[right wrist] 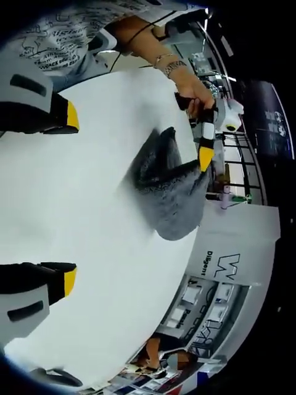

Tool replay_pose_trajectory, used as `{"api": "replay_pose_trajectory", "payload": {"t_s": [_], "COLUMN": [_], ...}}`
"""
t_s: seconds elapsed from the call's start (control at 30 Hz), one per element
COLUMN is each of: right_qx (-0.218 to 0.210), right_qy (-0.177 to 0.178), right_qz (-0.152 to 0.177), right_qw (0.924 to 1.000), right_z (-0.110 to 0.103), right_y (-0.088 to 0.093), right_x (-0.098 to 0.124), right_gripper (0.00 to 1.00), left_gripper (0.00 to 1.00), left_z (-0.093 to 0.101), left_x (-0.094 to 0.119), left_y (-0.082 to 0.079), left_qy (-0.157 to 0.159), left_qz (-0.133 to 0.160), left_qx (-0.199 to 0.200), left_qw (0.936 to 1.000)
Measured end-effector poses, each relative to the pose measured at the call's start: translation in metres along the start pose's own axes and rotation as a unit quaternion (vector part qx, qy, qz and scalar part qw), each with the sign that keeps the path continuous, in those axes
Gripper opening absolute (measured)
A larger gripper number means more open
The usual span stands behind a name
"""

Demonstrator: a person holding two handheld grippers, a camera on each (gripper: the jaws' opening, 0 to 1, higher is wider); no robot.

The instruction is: Fold the towel on the table until its edges align and the towel forms a compact rectangular stack.

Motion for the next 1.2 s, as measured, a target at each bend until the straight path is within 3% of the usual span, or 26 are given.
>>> {"api": "replay_pose_trajectory", "payload": {"t_s": [0.07, 0.1, 0.2, 0.4, 0.6, 0.73, 0.97, 1.2], "right_qx": [0.000, 0.003, 0.004, 0.007, 0.011, 0.012, 0.016, 0.025], "right_qy": [0.000, -0.002, -0.002, -0.003, -0.005, -0.004, -0.006, -0.009], "right_qz": [0.000, 0.000, -0.001, -0.002, -0.005, -0.005, -0.006, -0.012], "right_qw": [1.0000, 1.0000, 1.0000, 1.0000, 0.9999, 0.9999, 0.9998, 0.9996], "right_z": [0.000, -0.001, -0.001, -0.003, -0.005, -0.005, -0.008, -0.011], "right_y": [0.000, -0.002, -0.004, -0.007, -0.009, -0.010, -0.012, -0.014], "right_x": [0.000, -0.001, -0.001, -0.004, -0.006, -0.007, -0.008, -0.010], "right_gripper": [0.89, 0.89, 0.89, 0.89, 0.90, 0.90, 0.90, 0.90], "left_gripper": [0.09, 0.09, 0.09, 0.08, 0.07, 0.07, 0.07, 0.07], "left_z": [0.000, -0.004, -0.007, -0.011, -0.017, -0.018, -0.021, -0.030], "left_x": [0.001, 0.012, 0.020, 0.033, 0.048, 0.060, 0.080, 0.106], "left_y": [-0.001, -0.011, -0.019, -0.028, -0.040, -0.047, -0.044, -0.026], "left_qy": [-0.001, -0.019, -0.036, -0.058, -0.080, -0.099, -0.127, -0.160], "left_qz": [0.001, 0.008, 0.017, 0.032, 0.073, 0.084, 0.087, 0.091], "left_qx": [-0.001, -0.013, -0.029, -0.037, -0.029, -0.047, -0.049, -0.035], "left_qw": [1.0000, 0.9997, 0.9988, 0.9971, 0.9937, 0.9904, 0.9869, 0.9823]}}
Point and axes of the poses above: the point that each gripper's makers call its tool centre point, and the gripper's own axes: x roughly backward along the fingers, z roughly to its right, y roughly out of its underside, the point moved 4 cm from there along x, roughly backward along the fingers, and after that the axes turned 9 degrees about -x, right-handed, at the moved point
